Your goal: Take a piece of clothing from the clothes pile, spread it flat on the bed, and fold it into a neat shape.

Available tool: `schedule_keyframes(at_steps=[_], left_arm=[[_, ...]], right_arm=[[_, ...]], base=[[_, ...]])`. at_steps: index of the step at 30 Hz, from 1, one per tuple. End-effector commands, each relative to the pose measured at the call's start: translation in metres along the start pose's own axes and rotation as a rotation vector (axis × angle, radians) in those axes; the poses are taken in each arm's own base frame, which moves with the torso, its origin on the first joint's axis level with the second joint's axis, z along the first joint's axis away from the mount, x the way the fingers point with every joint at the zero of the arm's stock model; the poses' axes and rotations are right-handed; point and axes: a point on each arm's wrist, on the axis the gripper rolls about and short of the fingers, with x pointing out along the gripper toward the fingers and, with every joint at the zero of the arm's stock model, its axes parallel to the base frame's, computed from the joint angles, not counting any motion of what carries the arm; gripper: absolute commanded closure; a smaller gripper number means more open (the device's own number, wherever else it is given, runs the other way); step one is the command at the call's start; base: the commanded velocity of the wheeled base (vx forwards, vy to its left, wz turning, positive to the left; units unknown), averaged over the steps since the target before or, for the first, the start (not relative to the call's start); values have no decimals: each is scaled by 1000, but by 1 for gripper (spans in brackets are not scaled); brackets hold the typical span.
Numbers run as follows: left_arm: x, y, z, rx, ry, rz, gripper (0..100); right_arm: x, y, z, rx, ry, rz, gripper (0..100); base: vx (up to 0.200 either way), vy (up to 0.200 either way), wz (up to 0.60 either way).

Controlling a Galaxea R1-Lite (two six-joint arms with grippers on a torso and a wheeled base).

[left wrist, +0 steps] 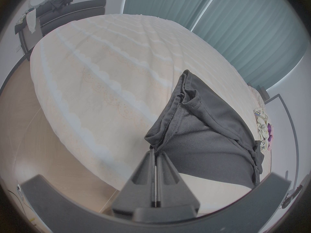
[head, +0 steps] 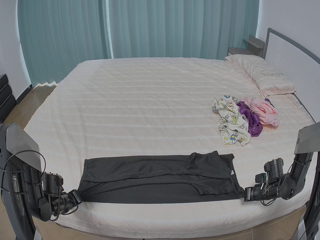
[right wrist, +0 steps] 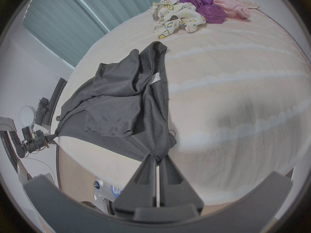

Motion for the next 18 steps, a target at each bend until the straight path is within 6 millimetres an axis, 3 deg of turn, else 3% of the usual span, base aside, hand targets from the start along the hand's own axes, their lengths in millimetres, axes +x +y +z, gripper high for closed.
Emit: schedule_keyframes(at_steps=[1, 15, 16, 17, 18], left_arm=[[-2, 1, -2, 9, 9, 6, 100], [-6, 6, -8, 49, 40, 25, 100], [-6, 5, -8, 50, 43, 24, 0], [-6, 5, -8, 50, 46, 22, 0], [-6, 5, -8, 50, 46, 22, 0]], right_arm=[[-4, 0, -1, -12, 6, -2, 100], [-8, -1, -12, -70, 49, -11, 100], [-8, -1, -13, -75, 52, -11, 100], [-8, -1, -13, -75, 52, -11, 100], [-8, -1, -13, -76, 53, -13, 0]], base=[[0, 0, 0], [0, 0, 0], [0, 0, 0], [0, 0, 0], [0, 0, 0]])
